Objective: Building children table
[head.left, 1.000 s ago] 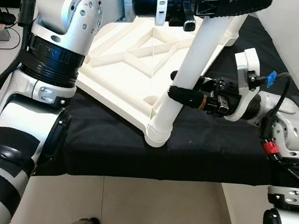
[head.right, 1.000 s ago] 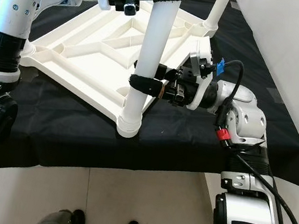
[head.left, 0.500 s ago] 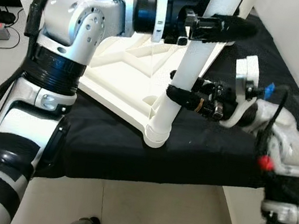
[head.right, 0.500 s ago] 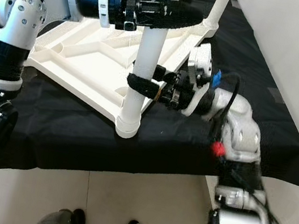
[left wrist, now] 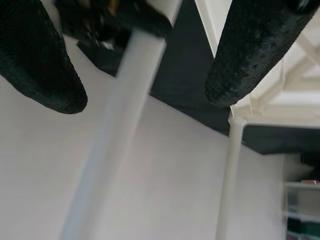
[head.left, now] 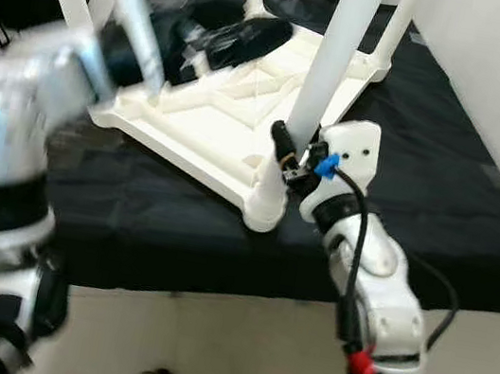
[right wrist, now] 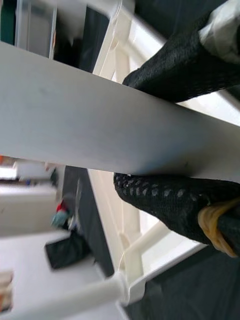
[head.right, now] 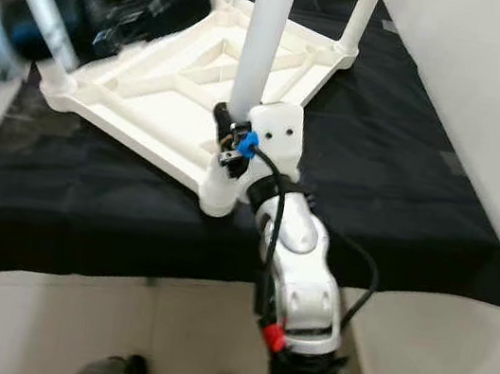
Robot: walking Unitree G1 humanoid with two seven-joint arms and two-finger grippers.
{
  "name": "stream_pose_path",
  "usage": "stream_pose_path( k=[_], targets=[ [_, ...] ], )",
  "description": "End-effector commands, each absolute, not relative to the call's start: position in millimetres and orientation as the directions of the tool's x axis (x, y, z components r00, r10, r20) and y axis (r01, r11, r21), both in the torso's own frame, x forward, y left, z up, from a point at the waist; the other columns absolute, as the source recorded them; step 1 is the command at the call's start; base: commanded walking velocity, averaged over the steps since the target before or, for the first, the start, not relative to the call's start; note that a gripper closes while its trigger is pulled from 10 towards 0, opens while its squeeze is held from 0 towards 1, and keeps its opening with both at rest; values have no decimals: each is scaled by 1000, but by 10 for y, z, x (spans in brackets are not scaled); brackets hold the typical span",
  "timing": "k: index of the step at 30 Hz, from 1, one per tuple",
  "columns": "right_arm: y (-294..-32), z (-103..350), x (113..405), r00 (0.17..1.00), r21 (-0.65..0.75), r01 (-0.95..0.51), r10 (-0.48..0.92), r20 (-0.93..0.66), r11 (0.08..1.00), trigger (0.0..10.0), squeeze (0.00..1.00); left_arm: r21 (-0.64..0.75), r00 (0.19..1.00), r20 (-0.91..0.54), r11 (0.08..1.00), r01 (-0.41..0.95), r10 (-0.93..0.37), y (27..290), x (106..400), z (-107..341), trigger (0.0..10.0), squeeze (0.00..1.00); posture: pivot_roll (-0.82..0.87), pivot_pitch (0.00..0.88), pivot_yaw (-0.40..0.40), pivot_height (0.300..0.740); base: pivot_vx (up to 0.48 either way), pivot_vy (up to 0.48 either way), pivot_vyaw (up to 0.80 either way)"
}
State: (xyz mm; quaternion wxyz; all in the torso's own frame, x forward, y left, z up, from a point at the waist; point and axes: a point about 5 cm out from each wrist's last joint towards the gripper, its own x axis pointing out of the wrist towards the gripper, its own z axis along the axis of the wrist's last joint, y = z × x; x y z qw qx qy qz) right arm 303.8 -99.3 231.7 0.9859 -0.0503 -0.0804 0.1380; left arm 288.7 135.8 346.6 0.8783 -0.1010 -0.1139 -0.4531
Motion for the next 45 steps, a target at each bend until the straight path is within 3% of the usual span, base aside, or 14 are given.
stream_pose_path(
  k=[1, 9, 11, 15, 16, 17, 18, 19, 23, 27, 28, 33, 44, 45],
  targets=[
    [-1174, 1870, 3110, 989, -219, -140, 126, -75, 966, 0, 0, -88, 572, 317, 577, 812, -757, 1351, 2802, 3447, 10000, 1000, -13, 179, -88, 740, 0, 0, 0],
    [-1101, 1849, 3145, 991, -203, -119, 103, -88, 972, 0, 0, -132, 582, 290, 570, 811, -760, 1306, 2718, 3253, 10000, 1000, -14, 175, -82, 740, 0, 0, 0],
    [-1143, 1850, 3192, 991, -194, -109, 93, -91, 975, 0, 0, -158, 625, 193, 605, 781, -756, 1299, 2595, 2888, 10000, 1000, -13, 176, -81, 740, 0, 0, 0],
    [-1168, 1859, 3215, 992, -192, -106, 91, -87, 976, 0, 0, -170, 644, 170, 621, 765, -746, 1303, 2552, 2793, 10000, 1000, -12, 177, -81, 740, 0, 0, 0],
    [-1197, 1875, 3241, 992, -195, -109, 95, -83, 975, 0, 0, -177, 665, 152, 641, 747, -732, 1323, 2535, 2721, 10000, 0, -15, 178, -75, 740, 0, 0, 0],
    [-1257, 1900, 3290, 992, -203, -110, 96, -75, 973, 5137, 0, -184, 716, 100, 694, 696, -691, 1358, 2484, 2554, 10000, 0, -16, 179, -72, 740, 0, 0, 0],
    [-1257, 1900, 3290, 992, -203, -110, 96, -75, 973, 5137, 0, -184, 716, 100, 694, 696, -691, 1358, 2484, 2554, 10000, 0, -16, 179, -72, 740, 0, 0, 0],
    [-1288, 1916, 3317, 992, -199, -115, 104, -68, 973, 10000, 0, -193, 741, 60, 720, 666, -669, 1369, 2428, 2421, 10000, 0, -19, 180, -67, 740, 0, 0, 0],
    [-1330, 1976, 3354, 992, -204, -126, 122, -30, 971, 10000, 0, -185, 764, -36, 755, 629, -645, 1355, 2276, 2117, 10000, 0, -19, 180, -67, 740, 0, 0, 0],
    [-1304, 2078, 3388, 965, -173, -251, 260, 32, 952, 10000, 0, -250, 791, -78, 780, 574, -607, 1321, 2094, 1851, 10000, 0, -16, 186, -64, 740, 0, 0, 0],
    [-1304, 2078, 3388, 965, -173, -251, 260, 32, 952, 10000, 1000, -250, 791, -78, 780, 574, -607, 1321, 2094, 1851, 10000, 0, -16, 186, -64, 740, 0, 0, 0],
    [-1344, 2209, 3445, 920, -182, -367, 385, 77, 912, 10000, 1000, -224, 821, -152, 828, 514, -551, 1322, 1940, 1579, 10000, 0, -13, 191, -65, 740, 0, 0, 0],
    [-1382, 2406, 3523, 775, -164, -605, 624, 103, 779, 10000, 1000, -223, 861, -88, 852, 473, -501, 1298, 1873, 1581, 10000, 0, 6, 218, -79, 740, 0, 0, 0],
    [-1368, 2454, 3535, 719, -150, -671, 686, 106, 726, 10000, 604, -215, 858, -79, 850, 482, -507, 1276, 1857, 1588, 10000, 0, 13, 223, -81, 740, 0, 0, 0]
  ],
)
